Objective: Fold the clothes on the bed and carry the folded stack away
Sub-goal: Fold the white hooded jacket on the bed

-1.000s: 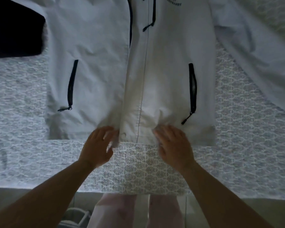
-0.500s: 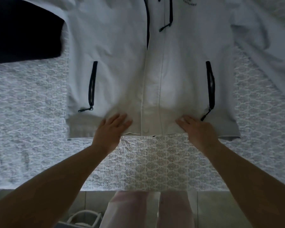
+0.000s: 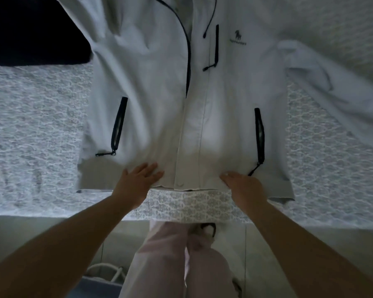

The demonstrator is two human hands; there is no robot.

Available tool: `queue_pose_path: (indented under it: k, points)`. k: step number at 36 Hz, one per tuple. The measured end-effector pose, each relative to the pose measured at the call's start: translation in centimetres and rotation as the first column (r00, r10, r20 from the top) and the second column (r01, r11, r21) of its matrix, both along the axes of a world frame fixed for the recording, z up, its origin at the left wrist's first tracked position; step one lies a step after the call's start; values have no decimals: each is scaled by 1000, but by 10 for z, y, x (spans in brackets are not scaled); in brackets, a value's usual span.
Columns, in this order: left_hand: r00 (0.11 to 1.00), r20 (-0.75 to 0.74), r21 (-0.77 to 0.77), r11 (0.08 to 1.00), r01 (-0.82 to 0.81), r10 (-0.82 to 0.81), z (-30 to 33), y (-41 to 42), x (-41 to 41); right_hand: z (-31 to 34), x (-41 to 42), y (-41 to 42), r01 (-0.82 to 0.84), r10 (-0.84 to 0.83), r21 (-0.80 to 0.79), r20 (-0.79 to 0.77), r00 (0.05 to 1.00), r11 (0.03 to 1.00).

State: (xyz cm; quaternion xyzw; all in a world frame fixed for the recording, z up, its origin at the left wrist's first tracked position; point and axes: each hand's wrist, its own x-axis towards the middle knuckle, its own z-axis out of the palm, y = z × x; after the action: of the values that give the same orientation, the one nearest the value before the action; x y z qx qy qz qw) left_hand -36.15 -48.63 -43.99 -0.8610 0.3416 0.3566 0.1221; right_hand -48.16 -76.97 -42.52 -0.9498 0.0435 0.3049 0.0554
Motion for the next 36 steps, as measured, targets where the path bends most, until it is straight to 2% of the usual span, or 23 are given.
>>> queue_pose_path:
  k: [3, 7, 9, 11, 13, 15, 19, 21, 23, 25, 28, 36]
  points:
    - [997, -65, 35, 998, 47, -45, -2, 7, -33, 1, -40, 9, 78, -79, 53, 7, 997, 996]
    - [960, -247, 99, 982, 158, -130, 10, -2, -47, 20, -68, 17, 126, -135, 137, 55, 989, 983]
    - [914, -338, 141, 948, 284, -224, 20, -11, -41, 26, -72, 17, 133, -129, 116, -40, 991, 984]
    - [887, -404, 172, 934, 313, -223, 26, -21, -29, 19, -73, 15, 85, -53, 141, -216, 975, 986]
    - [893, -432, 195, 954, 226, -124, 30, -33, -12, 18, -60, 13, 94, -28, 180, -338, 941, 979]
    - [909, -417, 168, 984, 64, 12, 30, -51, 7, 16, -43, 12, 118, -43, 188, -364, 931, 975]
    - [920, -319, -38, 967, -253, 228, 27, -93, 58, 12, 5, 8, 257, -168, 244, -335, 927, 935]
    - [928, -248, -124, 941, -314, 277, 23, -111, 88, 10, 33, 4, 338, -242, 292, -318, 917, 895]
    - [930, -170, -192, 915, -356, 326, 20, -130, 119, 6, 65, -1, 363, -302, 302, -230, 925, 882]
    - [878, -161, -271, 835, -479, 451, 18, -147, 149, 4, 101, -6, 366, -342, 297, -130, 931, 882]
    - [741, -239, -351, 656, -669, 628, 14, -165, 187, 3, 154, -14, 379, -385, 307, -44, 922, 873]
    - [617, -355, -412, 474, -778, 703, -2, -185, 261, -1, 271, -36, 388, -440, 274, 163, 883, 880]
